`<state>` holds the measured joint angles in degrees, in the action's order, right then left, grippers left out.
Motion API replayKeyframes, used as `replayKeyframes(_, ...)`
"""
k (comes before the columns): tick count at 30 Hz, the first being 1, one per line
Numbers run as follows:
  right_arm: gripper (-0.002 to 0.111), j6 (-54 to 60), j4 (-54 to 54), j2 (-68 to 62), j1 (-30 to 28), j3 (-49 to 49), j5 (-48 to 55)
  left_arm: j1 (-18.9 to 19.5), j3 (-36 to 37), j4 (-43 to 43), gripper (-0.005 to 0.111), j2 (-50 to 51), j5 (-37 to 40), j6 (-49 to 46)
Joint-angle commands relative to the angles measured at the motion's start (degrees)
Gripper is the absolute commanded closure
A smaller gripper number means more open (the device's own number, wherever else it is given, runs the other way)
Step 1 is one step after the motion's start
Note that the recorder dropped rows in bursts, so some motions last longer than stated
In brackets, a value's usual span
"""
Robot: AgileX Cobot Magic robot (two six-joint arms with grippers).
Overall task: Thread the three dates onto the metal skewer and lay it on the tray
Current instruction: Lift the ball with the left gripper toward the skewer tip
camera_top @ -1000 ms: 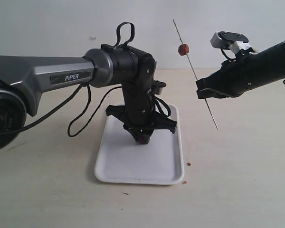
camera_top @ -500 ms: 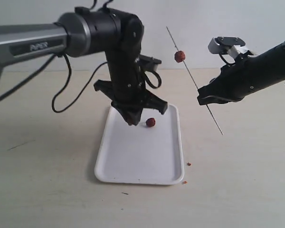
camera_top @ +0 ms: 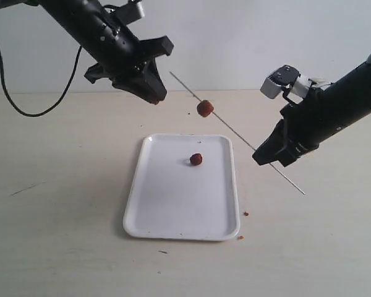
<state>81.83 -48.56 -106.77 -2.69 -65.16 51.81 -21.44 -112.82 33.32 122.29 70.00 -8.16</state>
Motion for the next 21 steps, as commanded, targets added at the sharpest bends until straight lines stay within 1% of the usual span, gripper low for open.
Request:
replayKeyframes(1,0.108,7.0,-1.7,0.0,0.0,0.2,4.3,2.8,0.0,6.1,0.086,-0.7,0.0,-2.1)
replayKeyframes(5,0.108,7.7,-1.9,0.0,0.0,0.2,3.6,4.9,0.0,7.4,0.086,-0.7,0.0,-1.4)
replayKeyframes(9,0.108,7.7,-1.1,0.0,0.0,0.2,3.0,6.1,0.0,10.2,0.086,-0.7,0.0,-1.5)
replayKeyframes(17,0.108,7.5,0.1,-1.0,0.0,0.2,1.3,6.2,0.0,11.1,0.086,-0.8,0.0,-1.3)
replayKeyframes(19,0.108,9.3,-1.1,-2.4,0.0,0.2,1.0,6.2,0.0,12.3,0.086,-0.9,0.0,-1.1)
replayKeyframes(21,0.108,12.7,-5.2,-2.8,0.0,0.2,1.1,6.0,0.0,12.3,0.086,-0.9,0.0,-0.8)
